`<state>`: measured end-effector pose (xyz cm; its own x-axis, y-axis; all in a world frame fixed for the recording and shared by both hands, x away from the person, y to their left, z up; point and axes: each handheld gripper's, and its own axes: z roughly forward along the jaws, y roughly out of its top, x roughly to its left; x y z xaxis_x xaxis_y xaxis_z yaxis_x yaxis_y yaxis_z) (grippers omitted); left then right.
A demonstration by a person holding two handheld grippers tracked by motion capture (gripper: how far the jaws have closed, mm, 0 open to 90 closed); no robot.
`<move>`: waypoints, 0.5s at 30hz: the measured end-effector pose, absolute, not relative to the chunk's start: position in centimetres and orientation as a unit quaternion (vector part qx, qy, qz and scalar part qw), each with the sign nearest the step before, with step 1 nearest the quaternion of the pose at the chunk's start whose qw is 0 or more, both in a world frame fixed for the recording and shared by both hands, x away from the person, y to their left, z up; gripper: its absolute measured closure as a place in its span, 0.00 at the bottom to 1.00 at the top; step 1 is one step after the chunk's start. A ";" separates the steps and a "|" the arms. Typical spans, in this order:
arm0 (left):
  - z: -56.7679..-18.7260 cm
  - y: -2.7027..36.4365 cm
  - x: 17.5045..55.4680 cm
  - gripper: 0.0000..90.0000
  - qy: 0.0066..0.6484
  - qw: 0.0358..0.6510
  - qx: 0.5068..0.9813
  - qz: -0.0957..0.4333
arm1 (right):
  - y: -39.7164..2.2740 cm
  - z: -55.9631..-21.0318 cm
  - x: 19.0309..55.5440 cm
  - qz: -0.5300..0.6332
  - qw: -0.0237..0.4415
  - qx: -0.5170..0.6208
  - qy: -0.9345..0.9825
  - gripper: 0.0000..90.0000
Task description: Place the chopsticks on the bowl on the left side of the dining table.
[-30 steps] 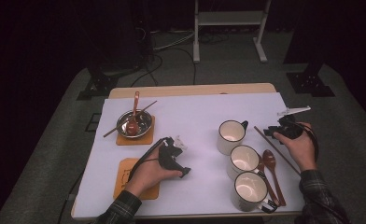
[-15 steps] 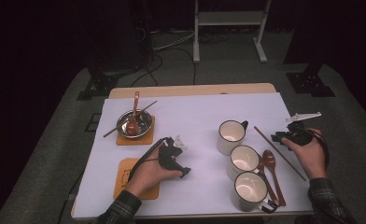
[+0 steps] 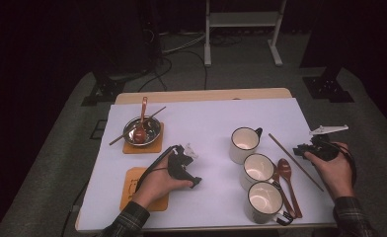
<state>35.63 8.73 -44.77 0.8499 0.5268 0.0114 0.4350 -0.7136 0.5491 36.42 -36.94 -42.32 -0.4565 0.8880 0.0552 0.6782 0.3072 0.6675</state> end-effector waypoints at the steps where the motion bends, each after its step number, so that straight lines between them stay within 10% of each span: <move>1: -44.8 8.7 35.6 0.08 0.261 0.274 0.922 0.084 | -37.0 -42.3 36.3 0.319 0.163 0.495 0.791 0.77; 15: -44.8 8.7 35.6 0.08 0.261 0.274 0.922 0.084 | -38.1 -43.1 34.0 0.305 0.163 0.501 0.793 0.79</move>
<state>35.65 8.72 -44.77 0.8502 0.5263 0.0117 0.4347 -0.7144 0.5484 34.03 -38.09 -43.06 -0.4442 0.8947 0.0470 0.6955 0.3113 0.6476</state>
